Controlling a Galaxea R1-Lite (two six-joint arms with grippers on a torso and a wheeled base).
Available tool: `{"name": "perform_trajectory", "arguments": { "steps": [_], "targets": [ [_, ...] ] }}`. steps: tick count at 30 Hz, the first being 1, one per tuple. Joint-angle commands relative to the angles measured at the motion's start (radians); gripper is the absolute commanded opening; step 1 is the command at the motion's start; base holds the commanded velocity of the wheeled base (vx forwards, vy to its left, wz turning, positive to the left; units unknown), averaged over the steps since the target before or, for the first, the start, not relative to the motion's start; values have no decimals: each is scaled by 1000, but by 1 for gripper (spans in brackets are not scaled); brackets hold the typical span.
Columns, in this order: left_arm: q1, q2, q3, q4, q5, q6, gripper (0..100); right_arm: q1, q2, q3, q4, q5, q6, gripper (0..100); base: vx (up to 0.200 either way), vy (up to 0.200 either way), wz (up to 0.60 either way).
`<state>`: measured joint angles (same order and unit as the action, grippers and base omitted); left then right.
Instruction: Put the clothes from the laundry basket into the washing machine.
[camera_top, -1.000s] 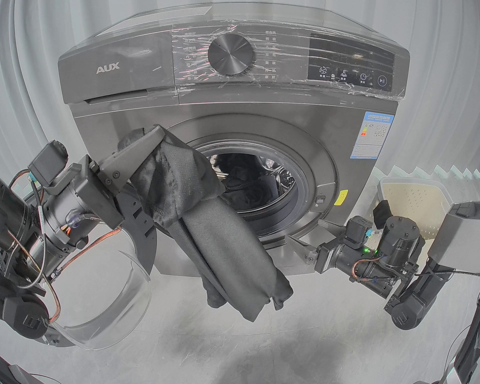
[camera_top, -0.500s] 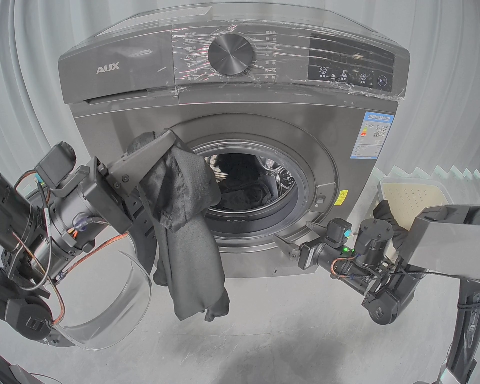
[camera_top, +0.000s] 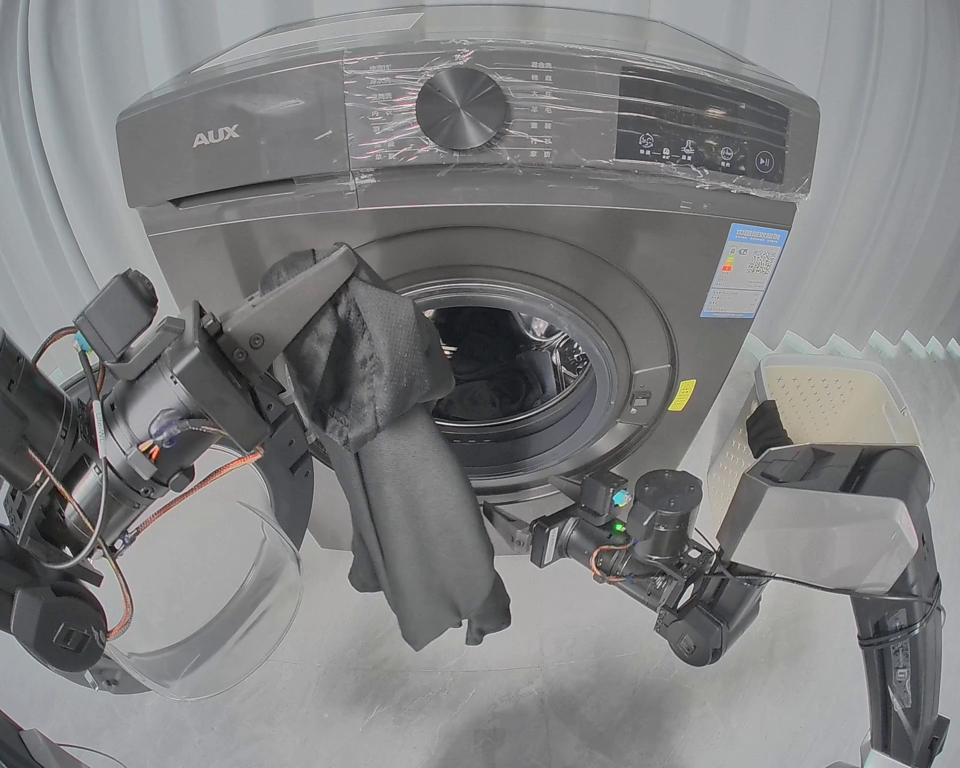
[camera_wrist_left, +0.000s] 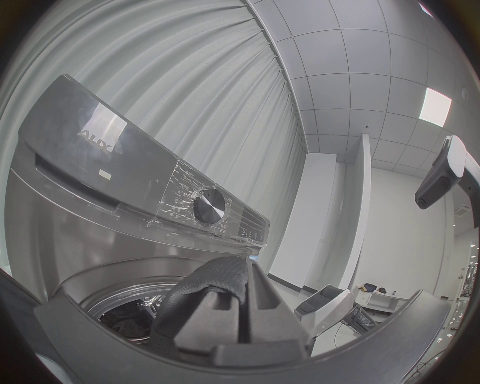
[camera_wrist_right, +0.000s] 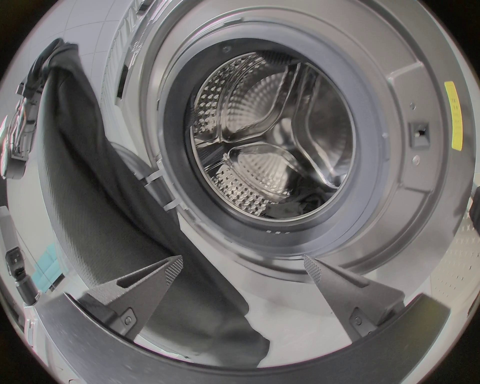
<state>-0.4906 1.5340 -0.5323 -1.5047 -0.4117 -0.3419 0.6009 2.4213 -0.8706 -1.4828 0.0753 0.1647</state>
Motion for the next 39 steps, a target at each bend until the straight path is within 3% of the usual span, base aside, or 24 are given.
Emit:
{"name": "perform_trajectory", "arguments": {
  "steps": [1, 9, 13, 15, 26, 30, 39],
  "targets": [
    [6, 12, 0, -2, -1, 0, 0, 30, 28, 30, -14, 3, 1, 100, 0, 0, 0],
    [7, 17, 3, -3, 4, 1, 0, 100, -31, 159, -60, 15, 4, 100, 0, 0, 0],
    [9, 29, -3, -5, 8, 1, 0, 125, -50, 179, -60, 86, 3, 100, 0, 0, 0],
    [11, 29, -3, -5, 10, 1, 0, 129, -47, 179, -60, 100, 3, 100, 0, 0, 0],
    [14, 31, -6, -5, 10, 1, 0, 191, -36, 168, -62, 98, 1, 100, 0, 0, 0],
    [14, 29, -5, -5, 10, 1, 0, 183, -34, 157, -60, 95, 1, 100, 0, 0, 0],
    [14, 28, 2, -11, 10, 1, 0, 76, 39, 116, -60, 101, -5, 100, 0, 0, 0]
  ]
}}
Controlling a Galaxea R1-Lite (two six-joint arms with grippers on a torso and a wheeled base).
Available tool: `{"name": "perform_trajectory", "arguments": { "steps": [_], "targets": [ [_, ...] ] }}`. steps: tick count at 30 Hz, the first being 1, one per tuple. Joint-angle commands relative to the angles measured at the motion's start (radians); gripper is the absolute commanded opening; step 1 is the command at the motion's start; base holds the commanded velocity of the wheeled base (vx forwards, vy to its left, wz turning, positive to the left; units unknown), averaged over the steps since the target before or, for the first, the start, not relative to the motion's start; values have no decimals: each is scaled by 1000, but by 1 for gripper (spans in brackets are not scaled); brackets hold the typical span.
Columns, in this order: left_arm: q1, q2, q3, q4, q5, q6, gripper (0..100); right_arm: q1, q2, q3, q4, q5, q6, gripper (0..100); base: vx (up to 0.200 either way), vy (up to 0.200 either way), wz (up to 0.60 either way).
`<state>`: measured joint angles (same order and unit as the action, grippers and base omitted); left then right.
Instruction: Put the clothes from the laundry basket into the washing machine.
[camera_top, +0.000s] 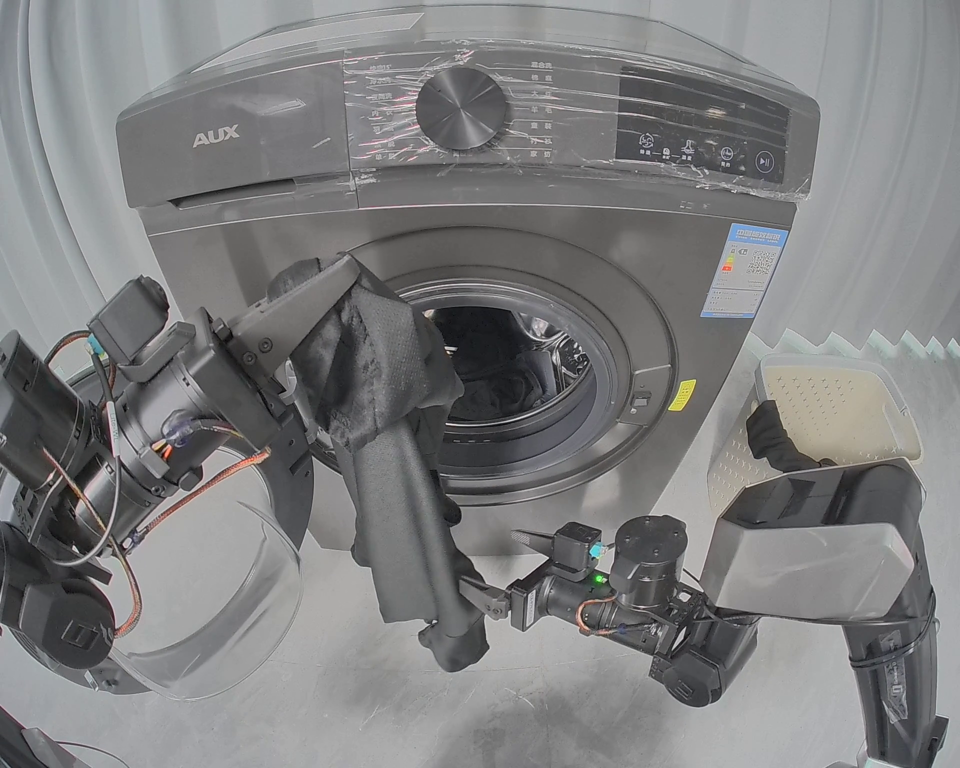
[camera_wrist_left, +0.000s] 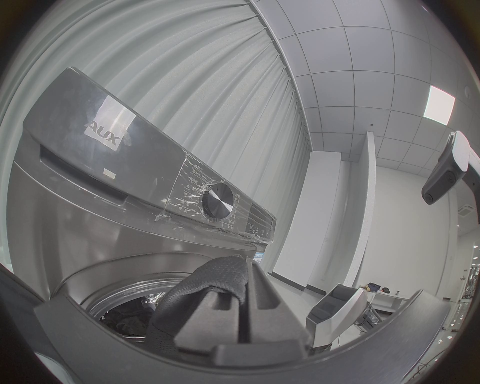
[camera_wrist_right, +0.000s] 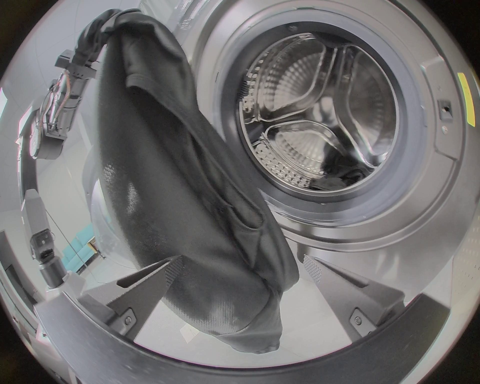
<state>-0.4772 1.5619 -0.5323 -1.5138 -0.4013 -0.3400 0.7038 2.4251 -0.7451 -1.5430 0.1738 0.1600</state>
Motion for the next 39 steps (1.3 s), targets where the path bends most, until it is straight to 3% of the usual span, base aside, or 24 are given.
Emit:
{"name": "perform_trajectory", "arguments": {
  "steps": [1, 10, 23, 28, 33, 39],
  "targets": [
    [0, 0, 2, -2, -1, -1, 0, -29, 35, -11, 0, 3, 0, 100, 0, 0, 0],
    [2, 0, 5, -3, 1, -1, 0, -12, 46, -8, 1, 9, 0, 100, 0, 0, 0],
    [25, 0, 8, -3, -7, 1, 0, 94, 45, -14, 0, 32, 6, 100, 0, 0, 0],
    [23, 1, 6, -3, -7, -1, 0, 95, 40, -36, -2, 70, 32, 100, 0, 0, 0],
    [23, 1, 6, -3, -7, -1, 0, 100, 37, -77, -3, 65, 82, 100, 0, 0, 0],
    [23, -2, 8, -3, -7, -1, 0, 86, 68, -137, 0, 26, 82, 100, 0, 0, 0]
  ]
}}
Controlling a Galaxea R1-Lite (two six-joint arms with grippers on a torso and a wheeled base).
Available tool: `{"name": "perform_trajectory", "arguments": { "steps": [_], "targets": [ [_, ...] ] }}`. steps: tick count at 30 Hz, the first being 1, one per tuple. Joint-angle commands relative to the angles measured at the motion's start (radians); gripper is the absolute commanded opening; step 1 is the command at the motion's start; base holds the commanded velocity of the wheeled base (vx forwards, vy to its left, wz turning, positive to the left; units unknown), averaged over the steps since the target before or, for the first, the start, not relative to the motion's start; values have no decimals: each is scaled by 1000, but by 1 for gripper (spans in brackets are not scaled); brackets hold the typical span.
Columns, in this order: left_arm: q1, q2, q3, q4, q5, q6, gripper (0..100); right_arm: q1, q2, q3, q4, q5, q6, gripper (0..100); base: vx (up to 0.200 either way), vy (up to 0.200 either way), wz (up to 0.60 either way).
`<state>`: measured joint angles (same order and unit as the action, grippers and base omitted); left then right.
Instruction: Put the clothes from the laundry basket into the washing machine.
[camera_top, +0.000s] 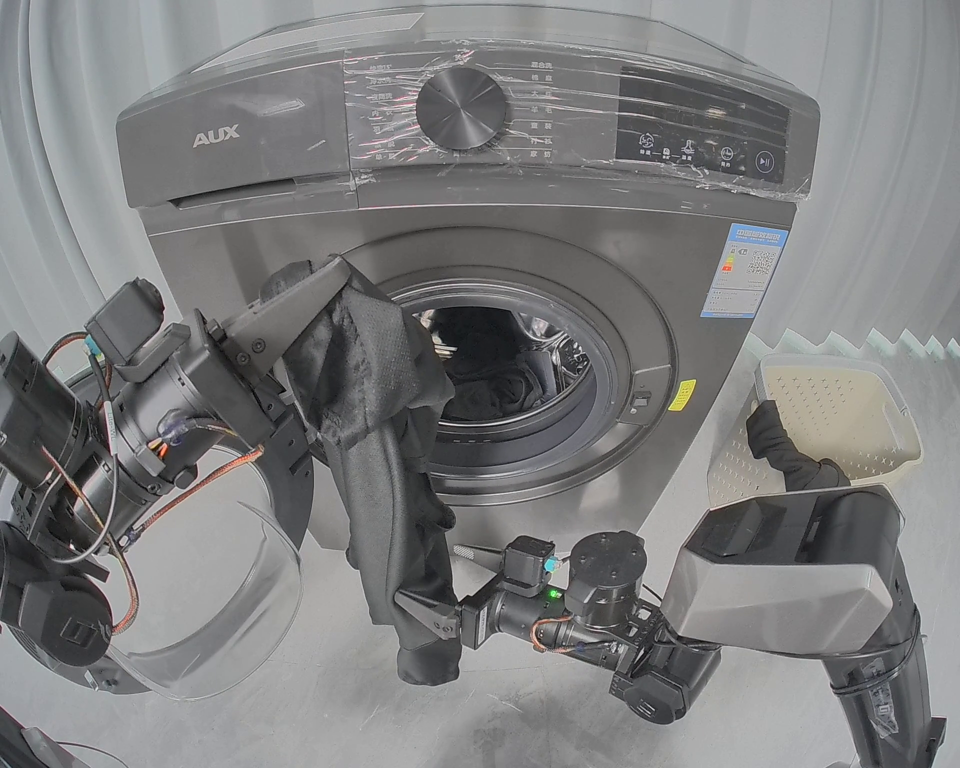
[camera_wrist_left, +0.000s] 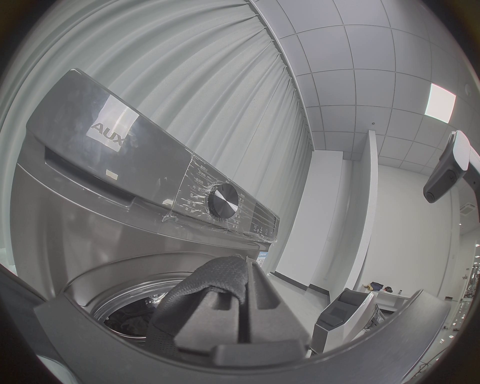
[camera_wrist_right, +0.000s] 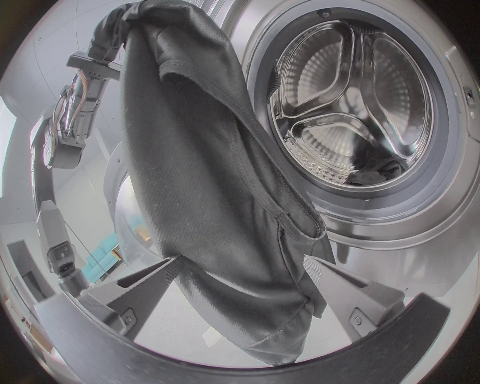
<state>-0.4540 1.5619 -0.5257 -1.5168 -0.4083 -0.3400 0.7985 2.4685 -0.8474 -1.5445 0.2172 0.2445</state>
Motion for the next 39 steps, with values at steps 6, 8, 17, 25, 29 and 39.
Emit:
{"name": "perform_trajectory", "arguments": {
  "steps": [6, 8, 17, 25, 29, 39],
  "targets": [
    [0, -5, 3, -2, 2, 1, 0, -58, 73, -91, 1, -30, -7, 100, 0, 0, 0],
    [0, -6, 3, -2, 2, 1, 0, -73, 73, -91, 1, -30, -7, 100, 0, 0, 0],
    [2, -8, 3, -2, 2, -1, 0, -104, 58, -35, -2, -27, -7, 100, 0, 0, 0],
    [9, -11, 3, -2, -1, -1, 0, -167, 13, 2, 3, -22, -13, 100, 0, 0, 0],
    [8, -13, -2, -2, -3, -1, 0, -193, 33, -82, 24, -27, -13, 100, 0, 0, 0],
    [0, -13, -3, -2, -4, -1, 0, -163, 145, -239, 145, -82, -34, 100, 0, 0, 0]
  ]
}}
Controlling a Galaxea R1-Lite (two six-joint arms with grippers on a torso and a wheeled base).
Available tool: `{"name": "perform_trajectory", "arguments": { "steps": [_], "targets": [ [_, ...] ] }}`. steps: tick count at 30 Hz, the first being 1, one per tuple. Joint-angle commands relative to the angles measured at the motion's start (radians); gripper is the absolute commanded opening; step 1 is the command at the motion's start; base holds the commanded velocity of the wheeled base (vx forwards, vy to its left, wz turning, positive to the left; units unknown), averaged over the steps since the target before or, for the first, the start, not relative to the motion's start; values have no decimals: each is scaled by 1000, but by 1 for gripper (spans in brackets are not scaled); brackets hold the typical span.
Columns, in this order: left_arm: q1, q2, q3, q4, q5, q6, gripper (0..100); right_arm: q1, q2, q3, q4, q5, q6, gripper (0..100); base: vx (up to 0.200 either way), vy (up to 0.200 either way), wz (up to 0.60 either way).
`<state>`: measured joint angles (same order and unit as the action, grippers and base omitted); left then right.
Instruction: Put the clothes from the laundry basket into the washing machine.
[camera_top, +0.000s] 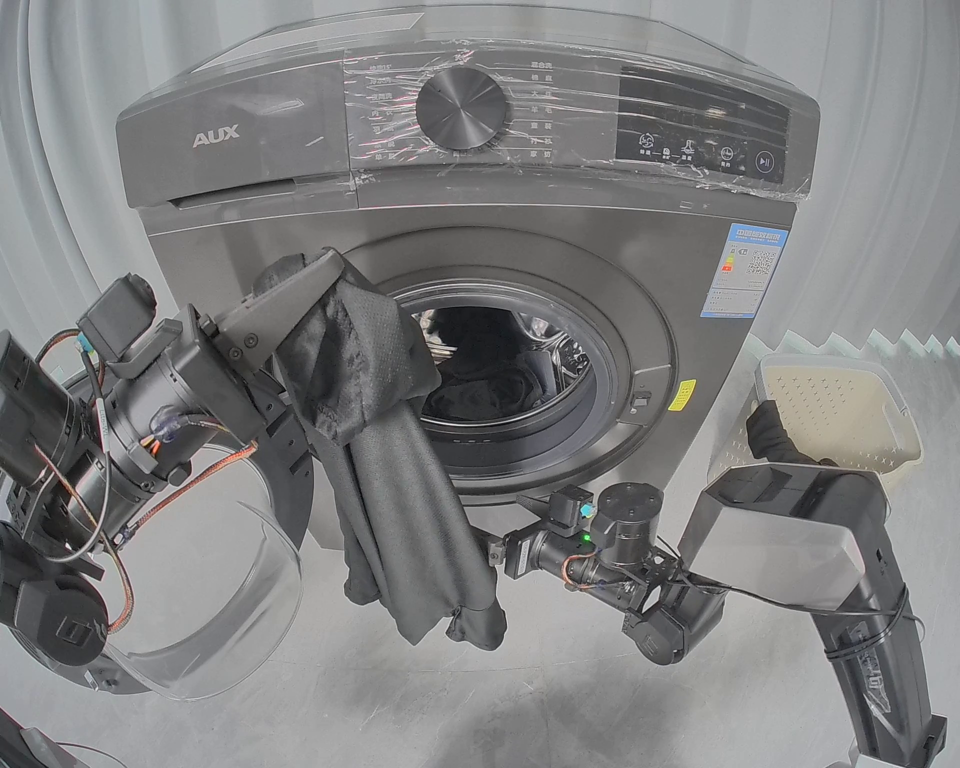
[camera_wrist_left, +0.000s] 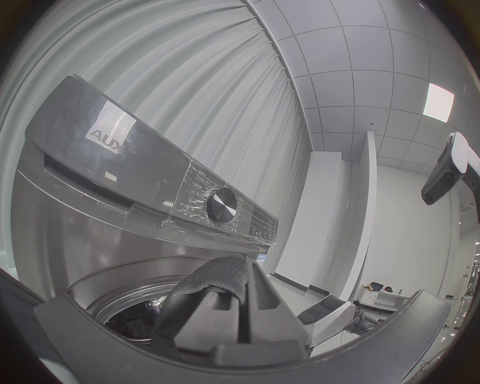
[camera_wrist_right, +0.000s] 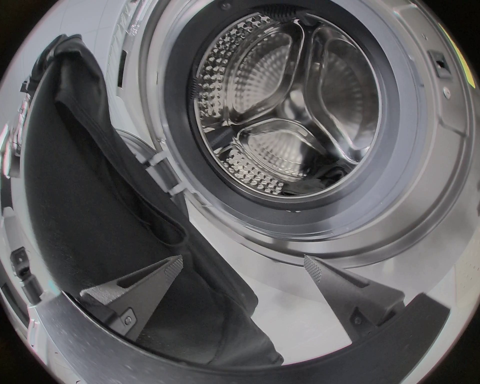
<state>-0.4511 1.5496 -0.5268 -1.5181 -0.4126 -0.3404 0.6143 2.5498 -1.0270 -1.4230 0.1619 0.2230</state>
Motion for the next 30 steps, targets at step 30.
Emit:
{"name": "perform_trajectory", "arguments": {
  "steps": [30],
  "targets": [
    [12, 4, 2, -1, 0, -3, 0, 194, 13, 64, -99, 13, -17, 100, 0, 0, 0]
  ]
}}
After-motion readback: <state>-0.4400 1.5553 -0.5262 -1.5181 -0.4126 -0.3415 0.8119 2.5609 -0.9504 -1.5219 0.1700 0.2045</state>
